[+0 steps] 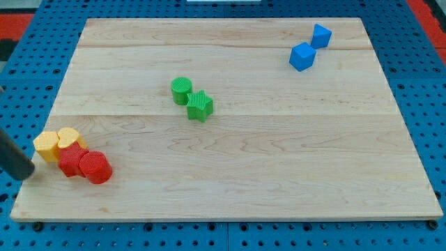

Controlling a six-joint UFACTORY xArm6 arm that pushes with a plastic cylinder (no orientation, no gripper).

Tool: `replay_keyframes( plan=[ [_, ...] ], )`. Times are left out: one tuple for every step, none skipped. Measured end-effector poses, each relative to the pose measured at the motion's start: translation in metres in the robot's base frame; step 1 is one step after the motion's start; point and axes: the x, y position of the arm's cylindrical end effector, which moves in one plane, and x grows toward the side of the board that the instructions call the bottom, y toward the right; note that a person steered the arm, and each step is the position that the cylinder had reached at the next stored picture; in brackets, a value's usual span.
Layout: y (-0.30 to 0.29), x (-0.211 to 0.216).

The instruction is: Push the yellow heart to the top center

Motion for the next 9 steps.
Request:
replay_keyframes(
  plan=[
    [0.006,0.003],
    [0.007,-0.018],
    [0.023,-0.046],
    [0.042,-0.064],
    [0.057,-0.073],
    [0.088,-0.086],
    [0.131,-0.098],
    [0.18,-0.087],
    [0.196,-0.078]
  ],
)
